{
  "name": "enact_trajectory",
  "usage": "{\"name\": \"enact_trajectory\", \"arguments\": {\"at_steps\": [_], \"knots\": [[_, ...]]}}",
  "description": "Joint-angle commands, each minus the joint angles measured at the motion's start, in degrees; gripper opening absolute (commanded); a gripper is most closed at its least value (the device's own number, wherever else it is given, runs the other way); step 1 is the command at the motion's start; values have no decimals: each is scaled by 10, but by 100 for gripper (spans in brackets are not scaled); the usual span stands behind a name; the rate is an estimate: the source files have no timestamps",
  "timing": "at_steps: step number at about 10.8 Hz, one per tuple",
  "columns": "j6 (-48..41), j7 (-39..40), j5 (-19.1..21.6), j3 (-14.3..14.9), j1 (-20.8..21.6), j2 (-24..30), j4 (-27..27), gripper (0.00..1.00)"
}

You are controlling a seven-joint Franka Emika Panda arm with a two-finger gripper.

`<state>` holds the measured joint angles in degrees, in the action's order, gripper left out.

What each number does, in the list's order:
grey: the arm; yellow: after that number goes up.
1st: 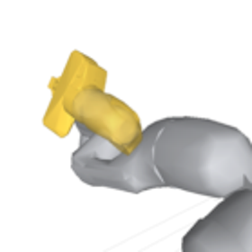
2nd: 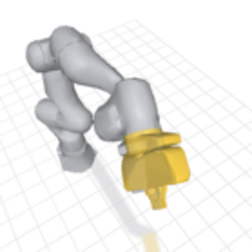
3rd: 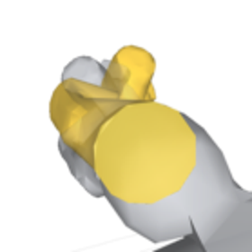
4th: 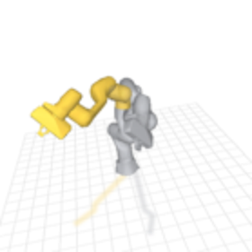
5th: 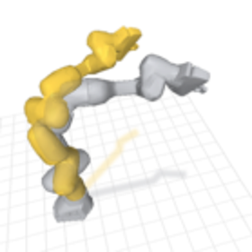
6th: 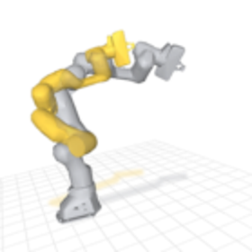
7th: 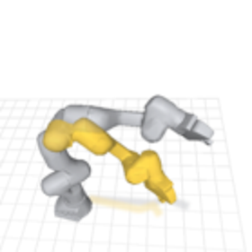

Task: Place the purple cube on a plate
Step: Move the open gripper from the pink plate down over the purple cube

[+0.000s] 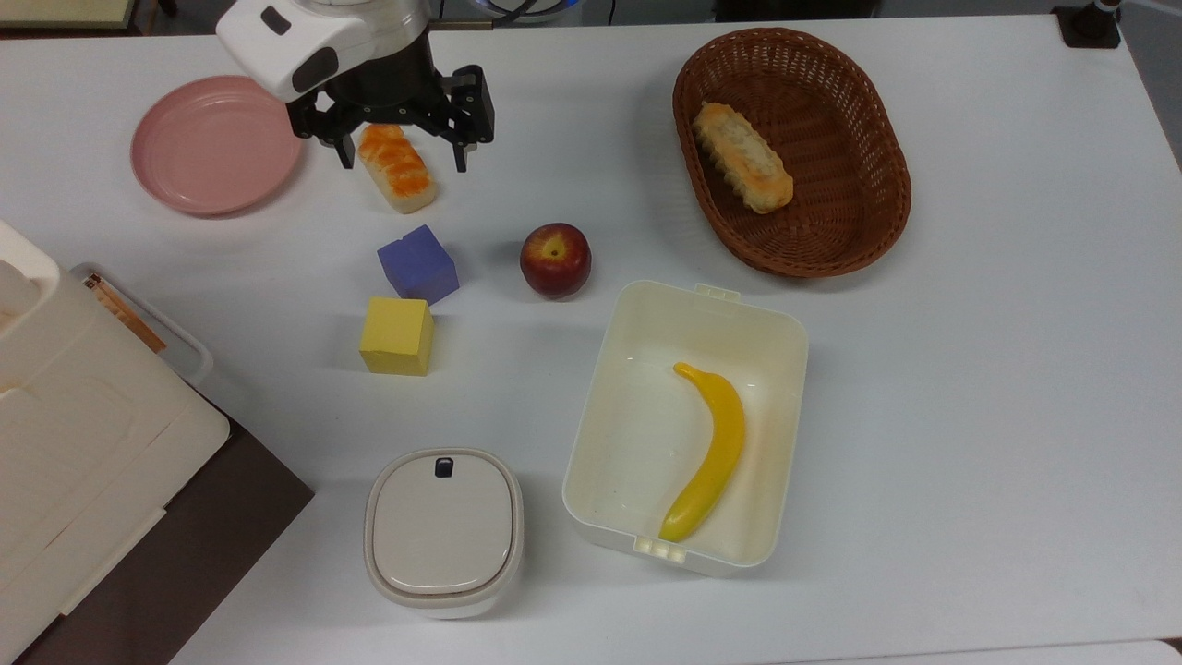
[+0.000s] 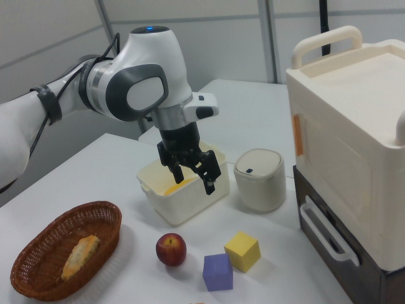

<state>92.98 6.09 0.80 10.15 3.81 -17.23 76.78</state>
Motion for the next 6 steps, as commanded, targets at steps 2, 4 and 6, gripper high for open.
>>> {"name": "enact_trajectory", "arguments": {"at_steps": [2,4,6], "knots": [[14,34,1,7,-3,25,16,100],[12,34,1,7,-3,25,16,100],[12,30,-5,7,0,25,16,100]]}}
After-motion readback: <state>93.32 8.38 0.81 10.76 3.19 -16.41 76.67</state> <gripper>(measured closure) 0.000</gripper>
